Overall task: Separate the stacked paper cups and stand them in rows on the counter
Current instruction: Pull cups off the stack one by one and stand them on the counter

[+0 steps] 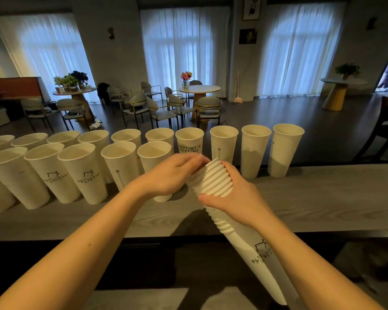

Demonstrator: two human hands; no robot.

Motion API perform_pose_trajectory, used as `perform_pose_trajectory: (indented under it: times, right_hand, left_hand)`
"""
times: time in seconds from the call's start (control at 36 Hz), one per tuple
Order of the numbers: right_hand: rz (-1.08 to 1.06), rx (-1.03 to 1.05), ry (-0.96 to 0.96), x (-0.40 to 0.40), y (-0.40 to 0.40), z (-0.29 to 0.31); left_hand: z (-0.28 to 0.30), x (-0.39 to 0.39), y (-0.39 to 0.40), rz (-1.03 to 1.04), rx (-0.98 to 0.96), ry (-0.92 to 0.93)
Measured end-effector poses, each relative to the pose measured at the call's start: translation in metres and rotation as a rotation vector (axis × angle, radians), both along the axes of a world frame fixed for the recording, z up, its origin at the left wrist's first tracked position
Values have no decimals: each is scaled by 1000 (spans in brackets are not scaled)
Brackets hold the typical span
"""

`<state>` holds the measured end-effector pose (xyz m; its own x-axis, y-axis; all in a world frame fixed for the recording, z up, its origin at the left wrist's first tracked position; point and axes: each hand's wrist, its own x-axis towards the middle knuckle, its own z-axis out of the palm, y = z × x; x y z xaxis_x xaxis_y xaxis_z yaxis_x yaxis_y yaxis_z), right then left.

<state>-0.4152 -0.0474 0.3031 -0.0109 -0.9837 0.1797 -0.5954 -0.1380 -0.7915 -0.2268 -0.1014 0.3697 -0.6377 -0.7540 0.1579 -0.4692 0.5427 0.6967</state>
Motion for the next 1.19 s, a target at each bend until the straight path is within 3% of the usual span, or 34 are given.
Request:
perform_pose_trajectory:
  times: [0.06, 0.19, 0.39, 0.44, 0.53, 0.61, 0.81, 1.11, 1.19]
  right_hand:
    - [-1, -6, 11, -4, 4, 2]
    - [-7, -11, 44, -14, 12, 6]
    - [15, -16, 83, -32, 20, 5]
    - [9, -4, 66, -40, 22, 4]
    - [-9, 41, 57, -54, 24, 2]
    - [-28, 95, 78, -63, 23, -3]
    - [-27, 101, 42, -69, 22, -3]
    - [-42, 74, 5, -70, 15, -1]
    - [-46, 65, 2, -69, 14, -1]
  left_hand:
    - [2, -5, 5, -47, 25, -63]
    - [0, -16, 10, -20, 70, 40]
    - [5, -27, 11, 152, 53, 96]
    - [13, -28, 9, 242, -30, 148]
    - [27, -23, 2, 381, -362, 150]
    - [21, -23, -10, 467, -630, 47]
    - [-30, -43, -33, 376, -731, -378]
    - [-32, -38, -47, 394, -724, -563]
    - [-21, -44, -44, 445, -634, -452]
